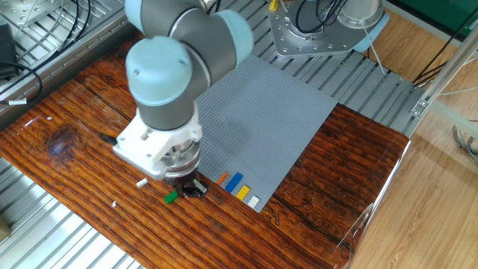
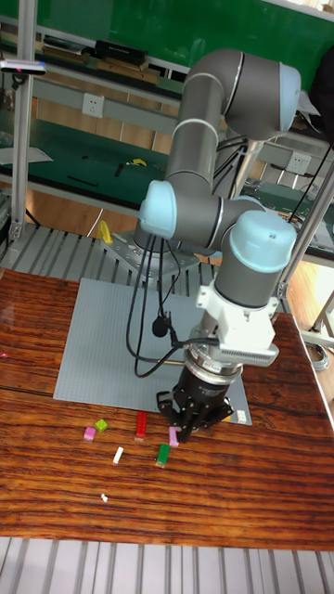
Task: Build with small Lego blocks
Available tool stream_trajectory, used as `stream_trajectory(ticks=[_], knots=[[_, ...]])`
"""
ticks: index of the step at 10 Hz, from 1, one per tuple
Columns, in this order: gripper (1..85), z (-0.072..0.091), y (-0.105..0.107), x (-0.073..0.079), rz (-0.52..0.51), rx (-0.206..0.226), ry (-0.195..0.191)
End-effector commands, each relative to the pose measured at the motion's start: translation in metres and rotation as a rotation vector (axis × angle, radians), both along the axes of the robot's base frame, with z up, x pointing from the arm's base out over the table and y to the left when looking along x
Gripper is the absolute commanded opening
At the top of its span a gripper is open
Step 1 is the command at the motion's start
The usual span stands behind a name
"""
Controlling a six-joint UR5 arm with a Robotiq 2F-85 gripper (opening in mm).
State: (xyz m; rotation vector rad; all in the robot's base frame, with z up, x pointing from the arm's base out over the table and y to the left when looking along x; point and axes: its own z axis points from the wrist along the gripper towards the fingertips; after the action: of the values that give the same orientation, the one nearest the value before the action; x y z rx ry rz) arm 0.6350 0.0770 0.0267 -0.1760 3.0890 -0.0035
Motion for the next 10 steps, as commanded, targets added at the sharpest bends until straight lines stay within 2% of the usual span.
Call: stream_trajectory(ticks=[1,4,6,7,8,10], knots=[[73.3,-0.005,-0.003,0.005,0.002,0.022,-0.006],[70.3,-0.006,-0.006,0.0,-0.002,0.031,-0.014],[66.0,-0.005,-0.007,-0.007,-0.019,0.031,-0.017],[60.7,-0.004,-0.003,-0.012,-0.041,0.027,-0.014],[56.0,-0.006,-0.004,-0.013,-0.051,0.006,-0.016],[55.0,-0.008,-0.002,-0.014,-0.051,0.009,-0.017]])
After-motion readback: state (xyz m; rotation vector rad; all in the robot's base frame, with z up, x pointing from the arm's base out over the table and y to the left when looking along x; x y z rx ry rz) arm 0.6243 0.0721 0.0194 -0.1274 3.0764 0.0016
